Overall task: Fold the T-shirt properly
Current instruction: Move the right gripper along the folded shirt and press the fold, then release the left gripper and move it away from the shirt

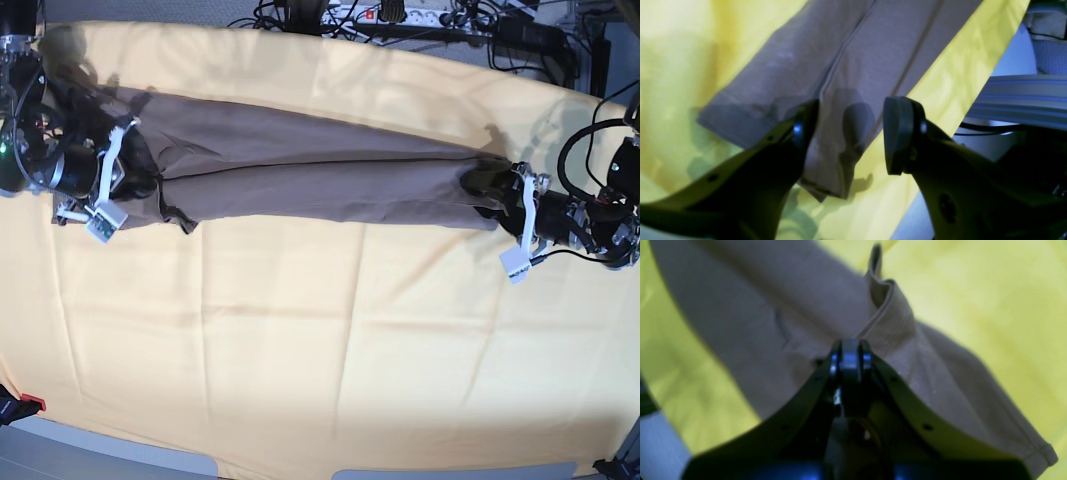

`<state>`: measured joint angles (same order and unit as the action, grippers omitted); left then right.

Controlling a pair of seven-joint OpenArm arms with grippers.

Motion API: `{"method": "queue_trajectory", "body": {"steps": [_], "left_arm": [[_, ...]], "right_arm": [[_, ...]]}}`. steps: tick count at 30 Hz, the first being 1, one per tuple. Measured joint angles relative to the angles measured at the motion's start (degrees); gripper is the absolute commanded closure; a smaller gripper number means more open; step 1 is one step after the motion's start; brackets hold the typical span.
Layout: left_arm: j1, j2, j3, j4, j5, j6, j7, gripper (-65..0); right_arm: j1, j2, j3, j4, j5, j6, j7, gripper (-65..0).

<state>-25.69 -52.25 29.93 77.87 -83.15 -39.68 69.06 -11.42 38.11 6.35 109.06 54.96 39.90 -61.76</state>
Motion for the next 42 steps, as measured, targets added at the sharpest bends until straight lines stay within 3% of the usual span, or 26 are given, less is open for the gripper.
{"method": "queue_trajectory", "body": {"steps": [3,14,24,30,37,41,42], "left_arm": [[0.0,0.0,0.02,0.0,0.0,0.0,-0.02,-31.2],[0.0,0.02,0.0,0.0,-0.02,0.0,-0.04,-31.2],[-0.33,-0.24,0.02,0.0,3.48,0.0,-0.02,-31.2],[-0.83,-1.27,0.02,0.0,3.52,-0.02,0.02,-31.2],[-6.6,-2.86,0.0,0.02,3.41,0.0,-0.13,-31.2],[-9.31,-4.61,0.02,0.04,3.48,0.0,0.17,-31.2],[-10.1,-5.14,0.02,0.04,3.43,0.0,0.17,-31.2]], "right_arm": [[-2.97,0.96,0.02,3.56,0.09,0.0,-0.79,0.0],[-7.65,1.29,1.95,6.82,0.15,0.02,-12.59,0.0],[-7.67,8.44,2.49,6.82,0.17,0.02,-13.75,0.0],[-12.94,8.41,2.49,6.64,-1.38,0.02,-13.46,0.0],[-13.35,8.39,2.49,6.38,-3.93,0.02,-12.63,0.0],[-13.29,8.39,2.49,6.69,-2.43,0.02,-13.0,-24.1],[-13.2,8.39,2.54,7.3,-1.7,0.0,-13.81,-27.6]]}}
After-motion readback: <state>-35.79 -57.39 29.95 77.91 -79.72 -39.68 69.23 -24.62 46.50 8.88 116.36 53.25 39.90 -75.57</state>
